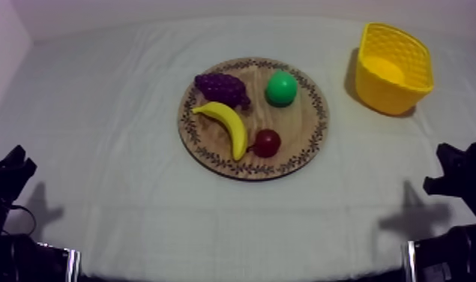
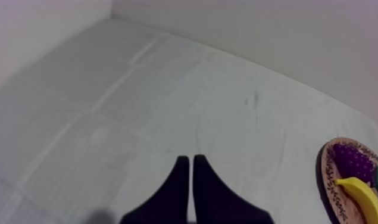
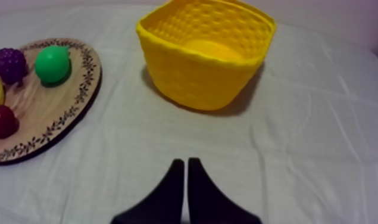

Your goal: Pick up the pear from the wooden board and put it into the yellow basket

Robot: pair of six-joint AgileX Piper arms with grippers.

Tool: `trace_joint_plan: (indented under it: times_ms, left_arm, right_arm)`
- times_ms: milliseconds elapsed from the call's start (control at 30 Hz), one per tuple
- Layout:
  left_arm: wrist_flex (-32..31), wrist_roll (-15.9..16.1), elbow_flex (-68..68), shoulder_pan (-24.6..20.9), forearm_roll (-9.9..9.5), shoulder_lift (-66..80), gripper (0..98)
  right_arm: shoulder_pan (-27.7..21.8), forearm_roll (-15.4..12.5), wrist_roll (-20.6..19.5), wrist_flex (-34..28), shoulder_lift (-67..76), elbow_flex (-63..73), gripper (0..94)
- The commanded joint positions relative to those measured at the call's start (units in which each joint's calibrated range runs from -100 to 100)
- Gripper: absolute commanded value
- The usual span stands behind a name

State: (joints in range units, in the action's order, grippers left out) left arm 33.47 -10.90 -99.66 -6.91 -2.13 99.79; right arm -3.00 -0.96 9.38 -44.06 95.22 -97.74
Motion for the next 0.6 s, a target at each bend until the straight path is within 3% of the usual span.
trace_joint_plan:
  times_ms: [0, 133, 367, 567]
  left_arm:
    - [0.0, 0.0, 0.0, 0.0, 0.01, 0.0, 0.1]
    - [0.0, 0.0, 0.0, 0.0, 0.01, 0.0, 0.1]
    - [0.0, 0.0, 0.0, 0.0, 0.01, 0.0, 0.1]
    - [0.0, 0.0, 0.0, 0.0, 0.01, 0.0, 0.1]
  right_arm:
    - [0.3, 0.4, -0.3, -0.8, -1.8, 2.7, 3.7]
    - [1.6, 1.7, -1.6, -0.5, -8.0, 10.7, 3.9]
    - [5.9, 1.4, -3.6, -3.8, -23.9, 30.9, 4.3]
    - [11.8, 3.8, -9.3, -3.7, -43.1, 47.2, 4.4]
